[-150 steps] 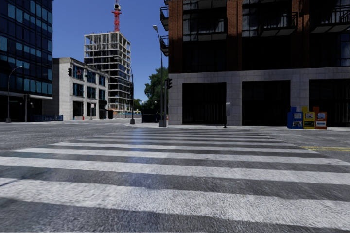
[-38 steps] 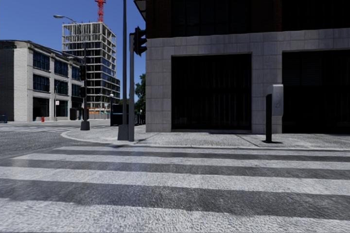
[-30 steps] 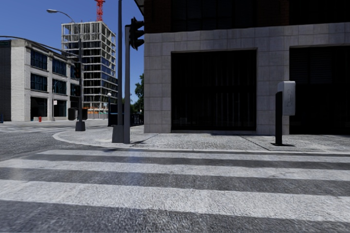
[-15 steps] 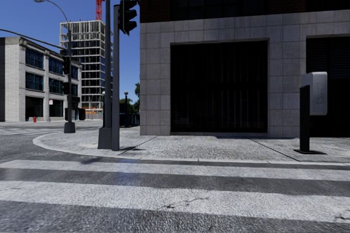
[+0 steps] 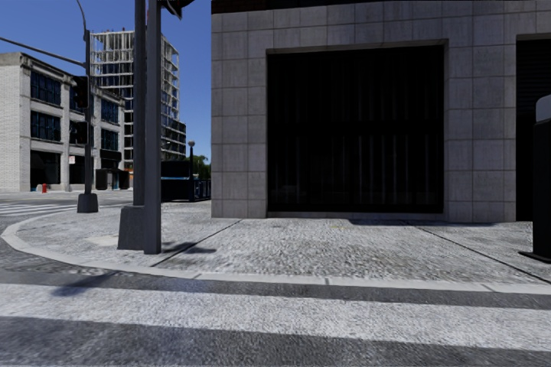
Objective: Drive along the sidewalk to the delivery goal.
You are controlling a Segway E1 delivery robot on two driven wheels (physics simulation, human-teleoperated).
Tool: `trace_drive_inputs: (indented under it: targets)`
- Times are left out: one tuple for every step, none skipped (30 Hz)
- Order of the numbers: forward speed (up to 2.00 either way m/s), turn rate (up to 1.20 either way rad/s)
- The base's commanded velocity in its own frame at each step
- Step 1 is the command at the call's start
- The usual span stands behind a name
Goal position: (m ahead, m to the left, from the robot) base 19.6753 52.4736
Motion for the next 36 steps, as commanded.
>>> trace_drive_inputs:
  targets:
    - [2.00, 0.00]
    - [2.00, 0.00]
    - [2.00, 0.00]
    - [2.00, 0.00]
    - [2.00, 0.00]
    - [2.00, 0.00]
    - [2.00, 0.00]
    - [2.00, 0.00]
    - [2.00, 0.00]
    - [2.00, 0.00]
    - [2.00, 0.00]
    - [2.00, 0.00]
    - [2.00, 0.00]
    - [2.00, 0.00]
    - [2.00, 0.00]
    - [2.00, 0.00]
    - [2.00, 0.00]
    - [2.00, 0.00]
    - [2.00, 0.00]
    - [2.00, 0.00]
    - [2.00, 0.00]
    - [2.00, 0.05]
    - [2.00, 0.05]
    - [1.94, 0.07]
    - [1.84, 0.15]
    - [1.65, 0.19]
    - [1.50, 0.22]
    - [1.44, 0.22]
    - [1.44, 0.22]
    - [1.43, 0.23]
    - [1.42, 0.23]
    - [1.42, 0.24]
    - [1.42, 0.33]
    - [1.42, 0.33]
    - [1.42, 0.36]
    - [1.41, 0.37]
